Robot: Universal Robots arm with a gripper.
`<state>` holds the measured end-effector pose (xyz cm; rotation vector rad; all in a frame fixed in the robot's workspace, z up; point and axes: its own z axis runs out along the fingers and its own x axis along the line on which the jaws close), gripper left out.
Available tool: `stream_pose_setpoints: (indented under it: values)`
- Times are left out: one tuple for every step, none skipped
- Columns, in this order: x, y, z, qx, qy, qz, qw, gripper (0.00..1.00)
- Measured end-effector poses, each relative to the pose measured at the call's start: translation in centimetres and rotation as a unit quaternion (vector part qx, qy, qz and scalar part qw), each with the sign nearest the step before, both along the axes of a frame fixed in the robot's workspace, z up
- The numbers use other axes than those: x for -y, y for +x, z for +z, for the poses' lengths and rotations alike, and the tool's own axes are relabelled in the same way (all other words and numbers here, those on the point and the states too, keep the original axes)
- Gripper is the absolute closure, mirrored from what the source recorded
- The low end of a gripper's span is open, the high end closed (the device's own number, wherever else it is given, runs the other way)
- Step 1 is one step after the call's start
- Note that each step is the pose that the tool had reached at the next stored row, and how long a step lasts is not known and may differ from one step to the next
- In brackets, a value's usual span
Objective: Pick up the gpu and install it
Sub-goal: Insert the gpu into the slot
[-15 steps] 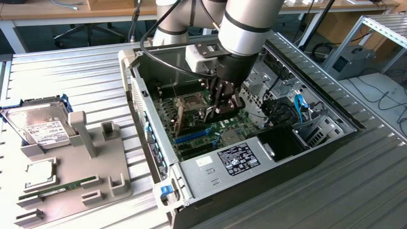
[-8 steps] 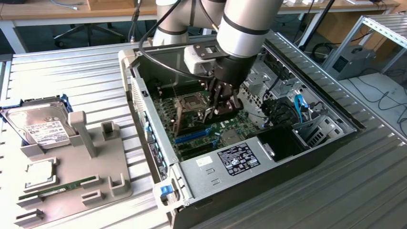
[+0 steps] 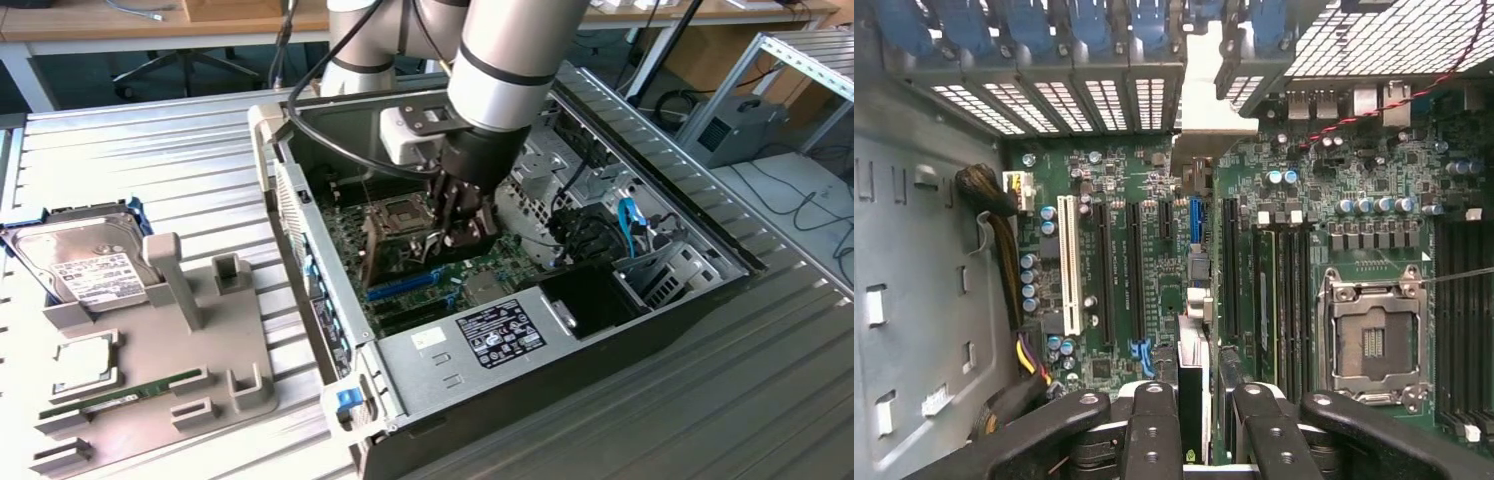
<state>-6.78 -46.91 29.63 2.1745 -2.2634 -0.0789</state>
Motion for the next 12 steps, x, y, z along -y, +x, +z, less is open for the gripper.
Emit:
stream_pose_setpoints:
  values:
    - [-0.01,-0.1,-0.12,0.0000,-0.0001,-0.001,1.0000,0.74]
    - [-0.01,-0.1,-0.23,0.0000,-0.0002,-0.001,1.0000,0.74]
    - [-0.02,-0.2,-0.31,0.0000,-0.0003,-0.001,1.0000,0.74]
    - [-0.03,-0.4,-0.43,0.0000,-0.0004,-0.002,1.0000,0.74]
    - [-0.04,-0.5,-0.54,0.0000,-0.0006,-0.002,1.0000,0.74]
    - [-0.04,-0.7,-0.61,0.0000,-0.0006,-0.003,1.0000,0.74]
    - [-0.04,-0.9,-0.68,0.0000,-0.0006,-0.003,1.0000,0.74]
    - [-0.05,-1.1,-0.76,0.0000,-0.0006,-0.004,1.0000,0.74]
    - [-0.06,-1.3,-0.85,0.0000,-0.0006,-0.004,1.0000,0.74]
    - [-0.06,-1.4,-0.92,0.0000,-0.0007,-0.005,1.0000,0.74]
    - [-0.07,-1.6,-0.99,0.0000,-0.0008,-0.005,1.0000,0.74]
    - [-0.07,-1.7,-1.08,0.0000,-0.0009,-0.005,1.0000,0.74]
